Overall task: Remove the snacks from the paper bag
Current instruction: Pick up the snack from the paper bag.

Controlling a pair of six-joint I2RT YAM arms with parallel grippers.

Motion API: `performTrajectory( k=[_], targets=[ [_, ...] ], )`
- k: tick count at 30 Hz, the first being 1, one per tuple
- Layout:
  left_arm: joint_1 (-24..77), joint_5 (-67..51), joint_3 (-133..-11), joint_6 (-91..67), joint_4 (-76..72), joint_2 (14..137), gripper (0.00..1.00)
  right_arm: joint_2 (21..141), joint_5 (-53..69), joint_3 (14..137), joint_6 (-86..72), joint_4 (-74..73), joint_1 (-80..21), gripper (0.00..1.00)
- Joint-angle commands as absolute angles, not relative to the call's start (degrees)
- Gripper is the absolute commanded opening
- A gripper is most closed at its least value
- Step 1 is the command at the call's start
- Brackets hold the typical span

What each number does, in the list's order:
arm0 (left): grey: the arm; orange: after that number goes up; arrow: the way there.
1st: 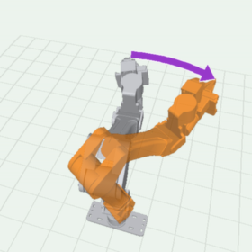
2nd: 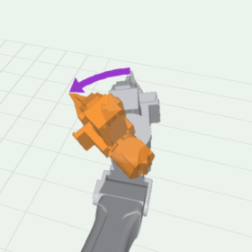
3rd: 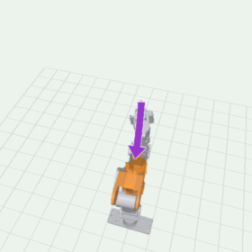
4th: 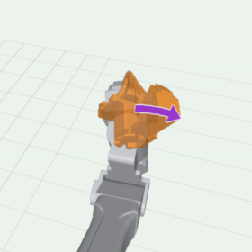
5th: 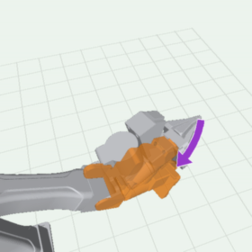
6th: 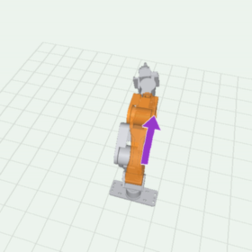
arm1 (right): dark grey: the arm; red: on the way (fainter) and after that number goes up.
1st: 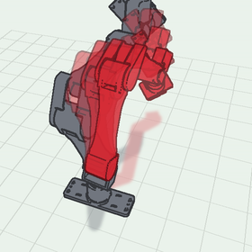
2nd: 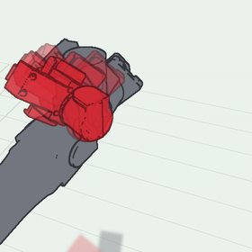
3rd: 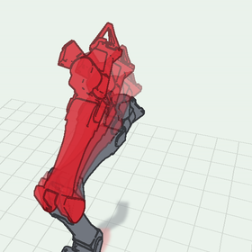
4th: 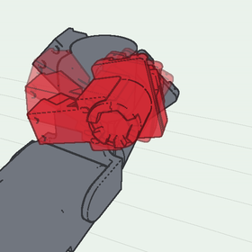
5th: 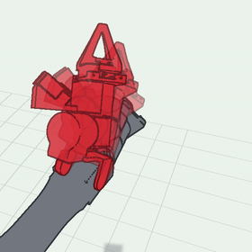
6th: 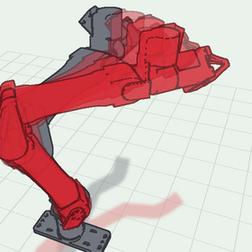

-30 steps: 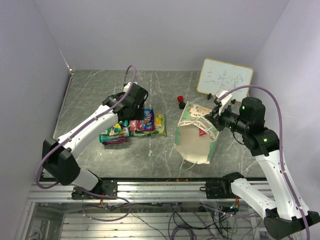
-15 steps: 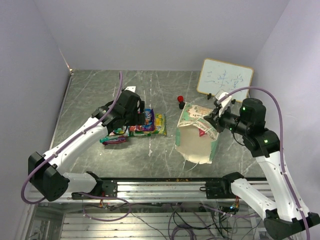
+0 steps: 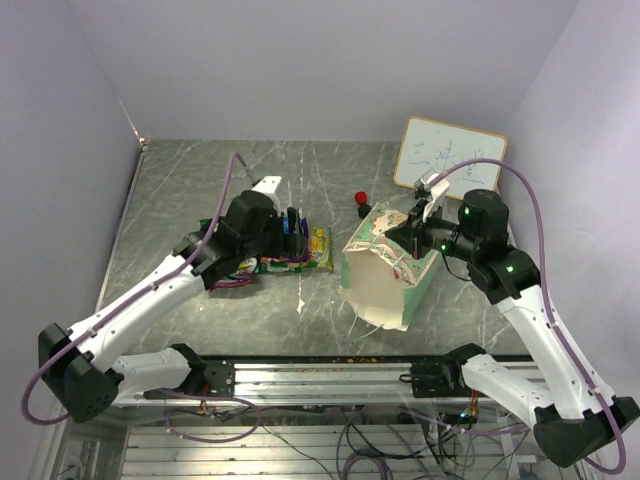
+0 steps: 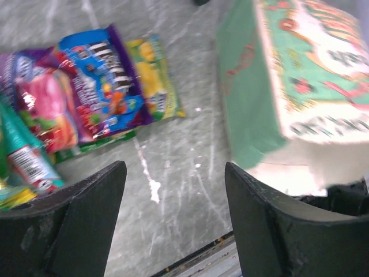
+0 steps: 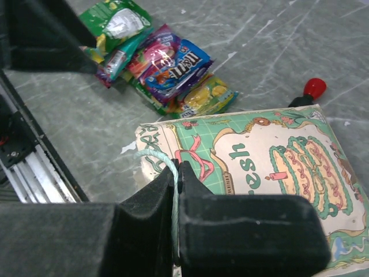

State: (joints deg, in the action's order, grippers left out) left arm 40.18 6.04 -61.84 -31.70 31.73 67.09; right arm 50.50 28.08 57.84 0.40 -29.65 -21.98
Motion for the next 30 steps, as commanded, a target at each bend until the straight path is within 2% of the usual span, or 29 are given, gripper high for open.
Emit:
performTrajectory(
  k=[1,4,12,14,22,30],
  targets=[
    [48.4,3.6,-57.3,-28.0,18.9,61.5,0.77,52.0,23.6,59.3,0.6,-28.0,-22.1,0.0],
    [58.5,8.5,-52.1,-26.1,10.8,59.1,0.72,50.5,22.3,58.3,-1.0,-25.8,-22.1,0.0],
    [74.4,17.3,-46.7,-18.3,-4.4,69.7,0.42,51.5,21.2,61.5,-0.6,-29.2,-22.1,0.0],
    [74.9,17.2,-46.2,-17.4,-8.4,73.2,0.35,51.8,21.3,62.1,-0.6,-29.3,-22.1,0.0],
    [74.9,15.5,-48.8,-17.9,-23.7,91.5,0.21,52.8,21.5,64.1,-0.8,-30.3,-22.1,0.0],
    [73.6,17.1,-52.8,-18.3,-27.7,100.0,0.17,53.6,21.4,67.0,0.6,-33.3,-22.1,0.0]
  ],
)
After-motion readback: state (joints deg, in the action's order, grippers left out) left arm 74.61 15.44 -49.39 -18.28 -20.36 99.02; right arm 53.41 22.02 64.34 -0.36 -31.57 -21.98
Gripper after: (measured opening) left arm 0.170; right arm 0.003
